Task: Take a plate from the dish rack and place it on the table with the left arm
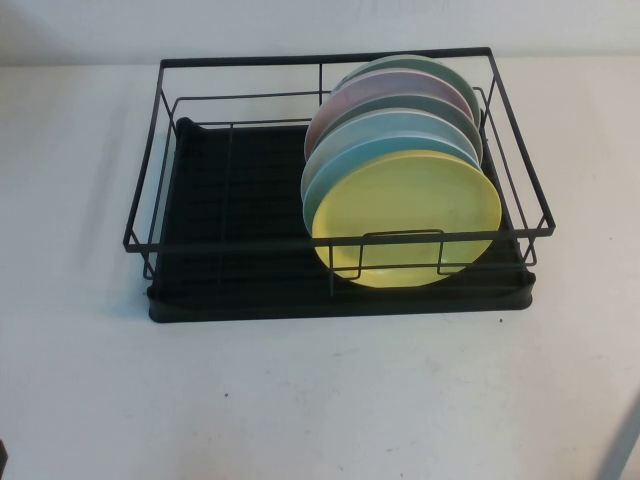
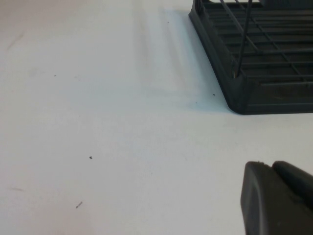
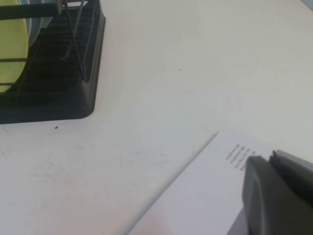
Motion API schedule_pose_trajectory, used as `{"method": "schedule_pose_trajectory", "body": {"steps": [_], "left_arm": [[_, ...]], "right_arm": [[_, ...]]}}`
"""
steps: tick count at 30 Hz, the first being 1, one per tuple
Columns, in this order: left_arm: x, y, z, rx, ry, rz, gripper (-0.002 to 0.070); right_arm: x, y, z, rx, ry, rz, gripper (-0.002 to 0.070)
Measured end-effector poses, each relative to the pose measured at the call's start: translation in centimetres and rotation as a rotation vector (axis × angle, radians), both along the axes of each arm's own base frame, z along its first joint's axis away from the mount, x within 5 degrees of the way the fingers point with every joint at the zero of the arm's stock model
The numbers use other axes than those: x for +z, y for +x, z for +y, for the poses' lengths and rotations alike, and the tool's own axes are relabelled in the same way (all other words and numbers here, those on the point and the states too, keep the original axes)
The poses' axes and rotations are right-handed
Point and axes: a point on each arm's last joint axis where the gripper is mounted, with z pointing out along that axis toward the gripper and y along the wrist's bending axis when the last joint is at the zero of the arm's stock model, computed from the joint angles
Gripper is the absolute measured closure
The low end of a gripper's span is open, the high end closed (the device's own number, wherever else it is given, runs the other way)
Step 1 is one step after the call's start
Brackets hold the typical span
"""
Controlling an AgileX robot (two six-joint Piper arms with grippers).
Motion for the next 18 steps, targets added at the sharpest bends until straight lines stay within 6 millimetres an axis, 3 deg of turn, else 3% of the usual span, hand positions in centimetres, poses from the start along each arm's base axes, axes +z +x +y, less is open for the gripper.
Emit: {"method": "schedule_pose_trajectory", "body": {"steps": [18], "left_arm": [[0.03, -0.01, -0.11, 0.002, -0.051, 0.003, 0.068]], "right_arm": [[0.0, 0.0, 0.0, 0.0, 0.0, 0.0, 0.0696]]}}
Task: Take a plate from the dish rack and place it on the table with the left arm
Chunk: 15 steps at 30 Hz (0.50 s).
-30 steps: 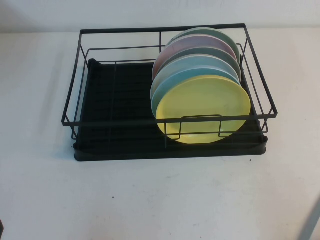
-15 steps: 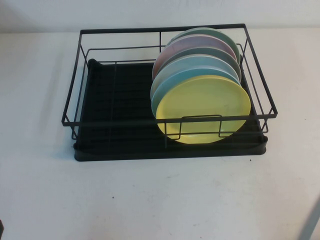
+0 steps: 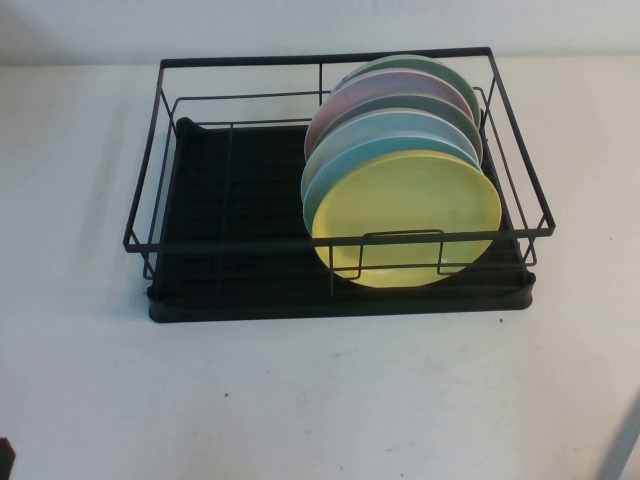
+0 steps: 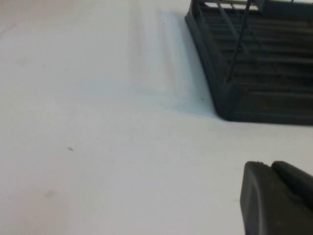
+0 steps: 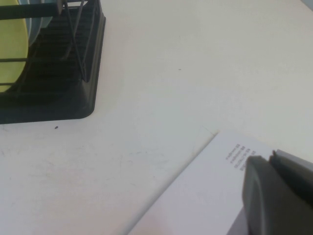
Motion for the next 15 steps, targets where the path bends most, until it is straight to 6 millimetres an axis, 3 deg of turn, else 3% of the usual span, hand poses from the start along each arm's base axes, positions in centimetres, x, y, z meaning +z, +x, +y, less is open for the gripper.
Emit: {"method": "schedule_pose_trajectory", "body": {"steps": [5, 15], "left_arm": [[0.7, 0.0, -1.0, 0.032, -0.588, 0.034, 0.068], [2.7, 0.3, -0.2, 0.093, -0.881, -0.168, 0.0679]], "right_arm": [[0.0, 0.0, 0.0, 0.0, 0.0, 0.0, 0.0696], [0.0, 0.0, 0.0, 0.0, 0.0, 0.0, 0.0696]]}}
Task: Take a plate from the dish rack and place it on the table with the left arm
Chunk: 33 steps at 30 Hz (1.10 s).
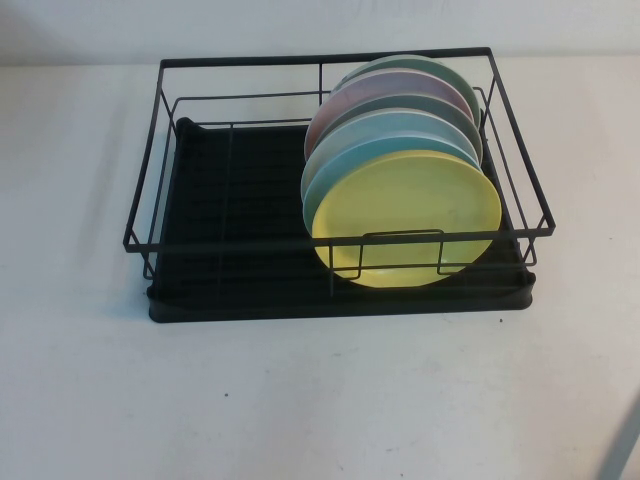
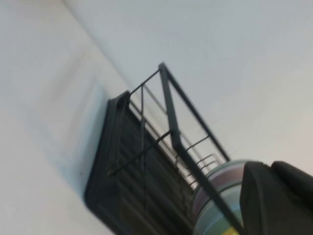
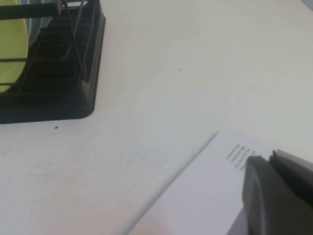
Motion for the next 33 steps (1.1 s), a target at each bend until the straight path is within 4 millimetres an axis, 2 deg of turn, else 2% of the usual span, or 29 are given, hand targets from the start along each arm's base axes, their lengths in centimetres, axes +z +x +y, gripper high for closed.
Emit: {"method": "schedule_pose_trajectory", "body": {"steps": [11, 15, 18, 24, 26, 29, 33], "left_arm": [[0.4, 0.0, 0.3, 0.025, -0.164, -0.025, 0.068], [1.1, -0.2, 0.0, -0.012, -0.152, -0.012, 0.0679], [4.1, -0.3, -0.8, -0.089, 0.035, 0.001, 0.0679], [12.1, 0.8, -2.7, -0.327, 0.6, 0.023, 0.0679], [14.4, 1.9, -3.4, -0.445, 0.776, 0.035, 0.0679], [16.7, 4.1, -4.2, -0.603, 0.988, 0.041, 0.0679], [18.9, 7.4, -4.7, -0.666, 1.132, 0.01, 0.0679]], "right_arm": [[0.0, 0.0, 0.0, 0.0, 0.0, 0.0, 0.0696], [0.0, 0.0, 0.0, 0.0, 0.0, 0.0, 0.0696], [0.0, 0.0, 0.0, 0.0, 0.0, 0.0, 0.0696], [0.0, 0.0, 0.0, 0.0, 0.0, 0.0, 0.0696], [0.0, 0.0, 0.0, 0.0, 0.0, 0.0, 0.0696], [0.0, 0.0, 0.0, 0.0, 0.0, 0.0, 0.0696], [0.0, 0.0, 0.0, 0.0, 0.0, 0.0, 0.0696]]}}
